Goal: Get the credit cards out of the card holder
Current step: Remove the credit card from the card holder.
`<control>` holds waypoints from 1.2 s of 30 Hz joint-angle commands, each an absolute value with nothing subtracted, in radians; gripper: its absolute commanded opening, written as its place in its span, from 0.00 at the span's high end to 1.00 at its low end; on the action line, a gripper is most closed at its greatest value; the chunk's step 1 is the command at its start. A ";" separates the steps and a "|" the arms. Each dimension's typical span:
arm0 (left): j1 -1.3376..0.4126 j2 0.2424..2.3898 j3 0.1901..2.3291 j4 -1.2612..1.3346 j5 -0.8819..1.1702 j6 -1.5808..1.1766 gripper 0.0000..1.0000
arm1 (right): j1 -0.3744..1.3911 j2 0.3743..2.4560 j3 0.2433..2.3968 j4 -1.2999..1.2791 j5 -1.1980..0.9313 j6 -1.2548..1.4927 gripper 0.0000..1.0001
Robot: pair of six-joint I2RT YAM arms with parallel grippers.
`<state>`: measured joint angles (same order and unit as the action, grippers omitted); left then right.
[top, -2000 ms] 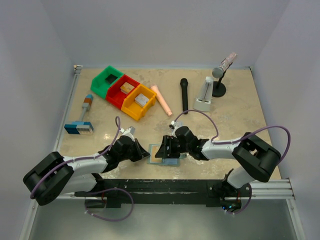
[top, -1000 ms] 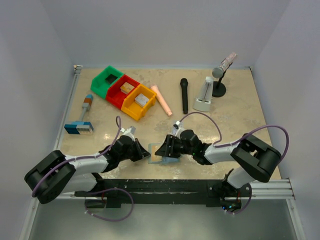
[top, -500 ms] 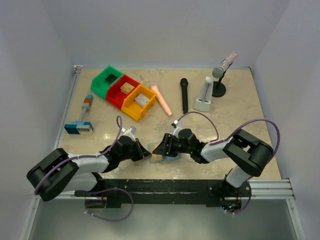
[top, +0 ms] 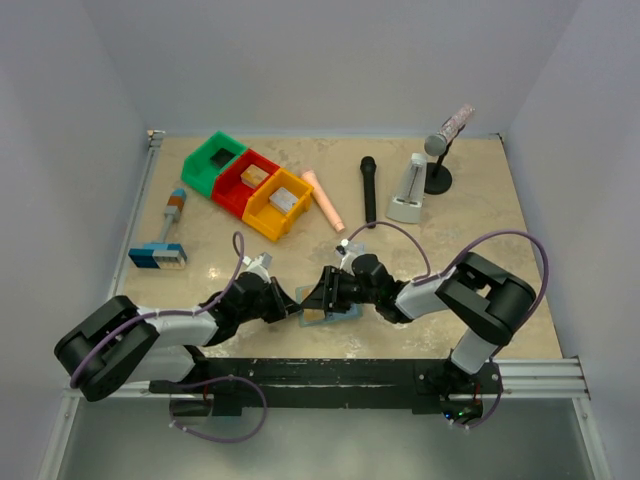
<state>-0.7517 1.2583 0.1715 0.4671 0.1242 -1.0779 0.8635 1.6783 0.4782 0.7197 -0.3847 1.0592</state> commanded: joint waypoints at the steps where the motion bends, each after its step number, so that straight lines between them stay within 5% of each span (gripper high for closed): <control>1: -0.761 1.264 0.141 0.403 0.134 -1.054 1.00 | 0.879 1.658 0.491 0.721 -0.403 1.052 0.46; 36: -0.761 1.236 0.170 0.232 0.040 -1.063 1.00 | 0.867 1.506 0.448 0.578 -0.357 1.005 0.50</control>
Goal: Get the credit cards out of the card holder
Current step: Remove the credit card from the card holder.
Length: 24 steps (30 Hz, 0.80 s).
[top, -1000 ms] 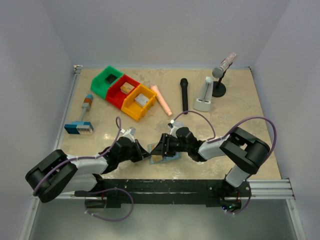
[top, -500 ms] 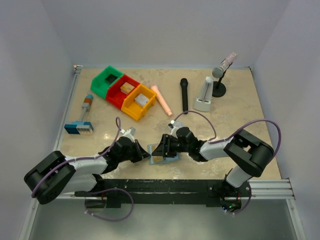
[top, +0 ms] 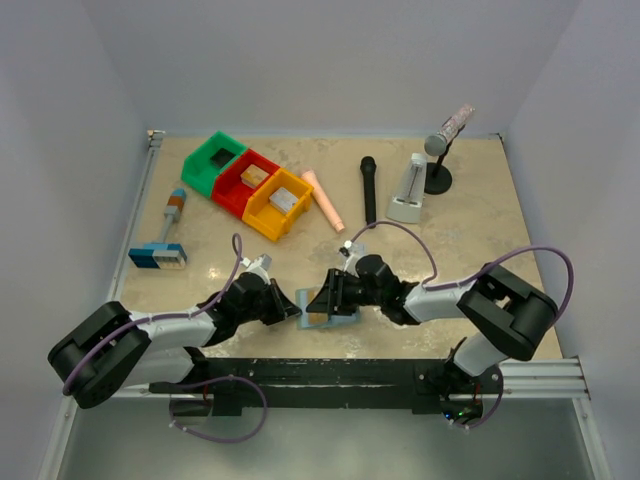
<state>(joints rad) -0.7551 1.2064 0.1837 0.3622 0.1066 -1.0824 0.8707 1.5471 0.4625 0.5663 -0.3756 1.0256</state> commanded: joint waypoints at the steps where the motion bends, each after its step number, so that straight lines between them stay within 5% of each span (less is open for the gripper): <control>1: -0.761 1.236 0.167 0.233 0.038 -1.063 1.00 | 0.865 1.503 0.445 0.577 -0.356 1.002 0.50; 24: -0.761 1.227 0.138 0.247 0.032 -1.081 1.00 | 0.847 1.376 0.393 0.502 -0.321 0.971 0.51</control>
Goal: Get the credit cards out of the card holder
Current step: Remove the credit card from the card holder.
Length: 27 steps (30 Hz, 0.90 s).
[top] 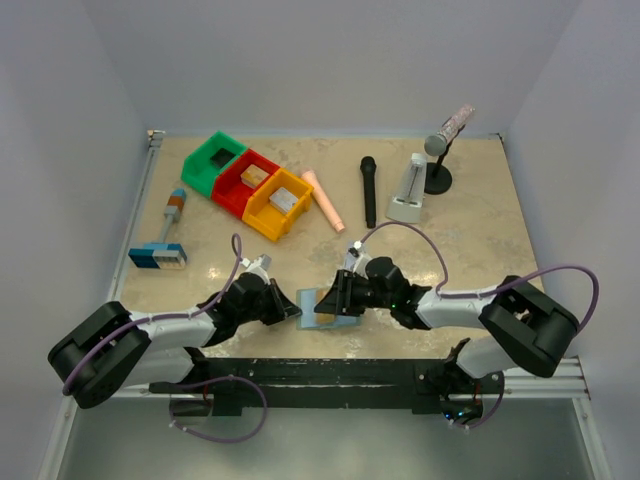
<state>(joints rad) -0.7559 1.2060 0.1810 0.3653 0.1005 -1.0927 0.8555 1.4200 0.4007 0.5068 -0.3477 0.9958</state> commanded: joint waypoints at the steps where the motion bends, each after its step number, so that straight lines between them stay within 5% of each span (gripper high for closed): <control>1: -0.761 1.229 0.138 0.247 0.032 -1.081 1.00 | 0.847 1.371 0.393 0.494 -0.319 0.968 0.51; 9: -0.761 1.221 0.135 0.247 0.032 -1.080 1.00 | 0.845 1.350 0.387 0.462 -0.293 0.963 0.57; 22: -0.761 1.186 0.143 0.230 0.037 -1.075 1.00 | 0.844 1.344 0.393 0.400 -0.253 0.965 0.98; 27: -0.761 1.163 0.146 0.204 0.028 -1.077 1.00 | 0.819 1.298 0.390 0.321 -0.229 0.951 1.00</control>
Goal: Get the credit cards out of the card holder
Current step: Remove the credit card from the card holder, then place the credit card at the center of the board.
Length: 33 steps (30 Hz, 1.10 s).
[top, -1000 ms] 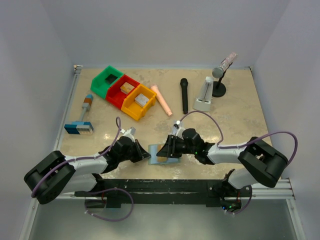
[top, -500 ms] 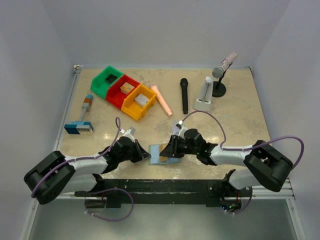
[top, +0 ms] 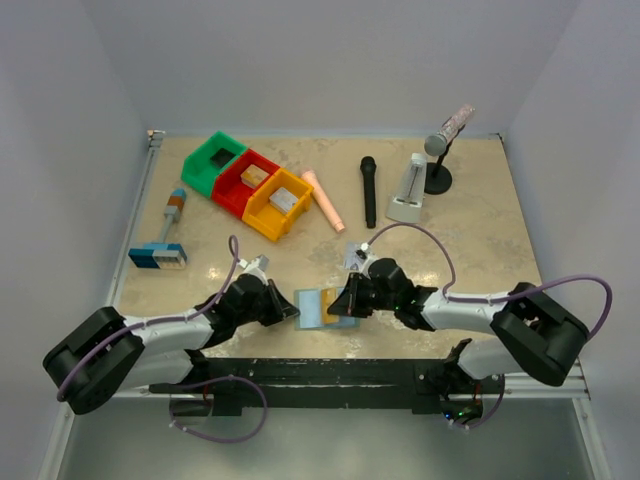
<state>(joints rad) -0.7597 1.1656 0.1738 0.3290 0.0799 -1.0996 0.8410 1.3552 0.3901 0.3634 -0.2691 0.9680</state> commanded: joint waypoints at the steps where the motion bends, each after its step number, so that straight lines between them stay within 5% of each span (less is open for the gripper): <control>1: -0.761 1.160 0.146 0.203 0.025 -1.077 1.00 | 0.807 1.278 0.390 0.292 -0.224 0.943 1.00; 13: -0.759 1.109 0.192 0.186 0.048 -1.008 0.99 | 0.709 0.944 0.526 -0.243 -0.072 0.741 1.00; 19: -0.759 1.045 0.228 0.160 0.061 -0.973 0.86 | 0.565 0.948 0.621 -0.425 -0.093 0.638 1.00; 23: -0.761 1.014 0.247 0.155 0.075 -0.945 0.80 | 0.456 1.052 0.652 -0.414 -0.162 0.603 1.00; 29: -0.758 0.957 0.268 0.141 0.129 -0.977 0.54 | 0.397 1.195 0.716 -0.371 -0.167 0.563 1.00; 33: -0.758 0.922 0.316 0.040 0.140 -0.971 0.50 | 0.365 1.301 0.739 -0.307 -0.199 0.554 1.00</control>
<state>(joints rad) -0.7597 0.9607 0.2474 0.1070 0.1081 -0.9840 0.3923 1.2385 0.6800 -0.3756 -0.1539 0.5938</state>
